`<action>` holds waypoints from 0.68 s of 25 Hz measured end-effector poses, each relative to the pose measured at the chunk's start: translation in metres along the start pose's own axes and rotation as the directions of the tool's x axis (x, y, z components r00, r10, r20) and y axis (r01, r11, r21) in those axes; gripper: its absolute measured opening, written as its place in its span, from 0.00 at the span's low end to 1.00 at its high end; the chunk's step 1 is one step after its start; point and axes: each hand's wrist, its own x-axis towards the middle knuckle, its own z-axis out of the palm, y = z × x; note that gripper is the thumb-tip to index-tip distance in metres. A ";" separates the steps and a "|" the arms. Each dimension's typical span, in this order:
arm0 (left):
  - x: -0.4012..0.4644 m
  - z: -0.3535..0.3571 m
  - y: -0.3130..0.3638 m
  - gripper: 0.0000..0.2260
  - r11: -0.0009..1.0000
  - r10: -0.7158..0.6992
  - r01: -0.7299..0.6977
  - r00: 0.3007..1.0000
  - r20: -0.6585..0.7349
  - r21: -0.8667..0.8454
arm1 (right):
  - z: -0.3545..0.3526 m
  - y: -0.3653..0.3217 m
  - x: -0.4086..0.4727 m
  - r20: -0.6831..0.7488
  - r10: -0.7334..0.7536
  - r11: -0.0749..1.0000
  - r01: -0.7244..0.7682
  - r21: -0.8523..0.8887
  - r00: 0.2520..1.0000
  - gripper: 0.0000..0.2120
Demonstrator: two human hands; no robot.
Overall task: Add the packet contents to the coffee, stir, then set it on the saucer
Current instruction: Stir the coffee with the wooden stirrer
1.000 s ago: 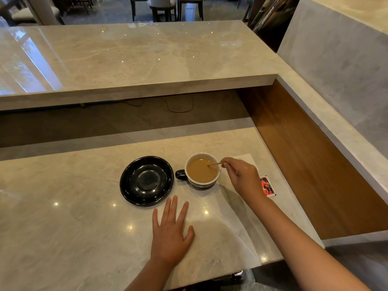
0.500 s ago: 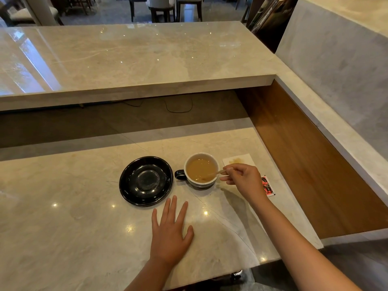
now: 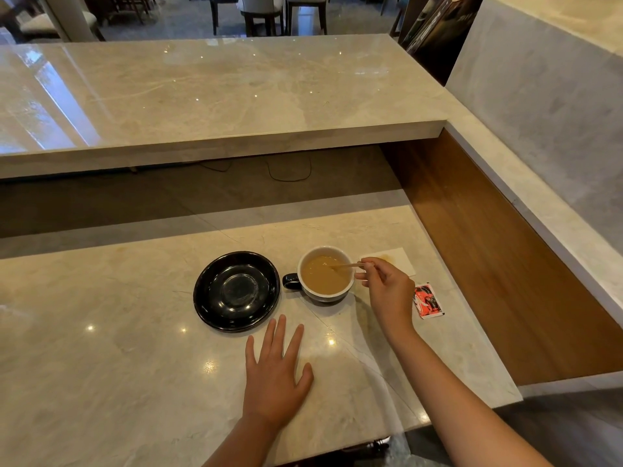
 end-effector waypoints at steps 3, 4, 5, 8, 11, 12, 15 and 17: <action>0.000 0.000 0.000 0.28 1.000 0.003 -0.003 1.000 0.001 0.002 | -0.013 -0.001 0.004 0.044 -0.150 0.974 0.155 -0.164 0.988 0.07; 0.000 0.000 0.000 0.28 1.000 0.003 -0.003 1.000 0.001 0.002 | -0.017 -0.001 0.005 0.076 -0.188 0.956 0.200 -0.215 0.979 0.07; 0.000 0.000 0.000 0.28 1.000 0.002 -0.002 1.000 0.000 0.004 | -0.021 -0.003 0.005 0.109 -0.210 0.940 0.231 -0.253 0.972 0.07; 0.000 0.000 0.000 0.28 1.000 0.001 -0.001 1.000 -0.003 0.003 | -0.027 -0.007 0.008 0.174 -0.187 0.932 0.230 -0.279 0.967 0.06; 0.000 0.001 0.000 0.28 1.000 -0.005 0.005 1.000 0.001 -0.010 | -0.026 -0.010 0.011 0.217 -0.087 0.961 0.139 -0.240 0.972 0.07; 0.000 0.001 0.000 0.28 1.000 -0.006 0.006 1.000 0.003 -0.009 | -0.025 -0.010 0.012 0.229 -0.048 0.973 0.097 -0.211 0.972 0.07; 0.000 0.001 -0.001 0.28 1.000 -0.007 0.007 1.000 0.010 -0.001 | -0.018 -0.007 0.010 0.234 0.057 0.997 -0.045 -0.055 0.971 0.08; 0.001 0.002 -0.001 0.28 1.000 -0.006 0.006 1.000 0.011 0.002 | -0.011 -0.003 0.007 0.214 0.110 0.990 -0.126 0.064 0.971 0.07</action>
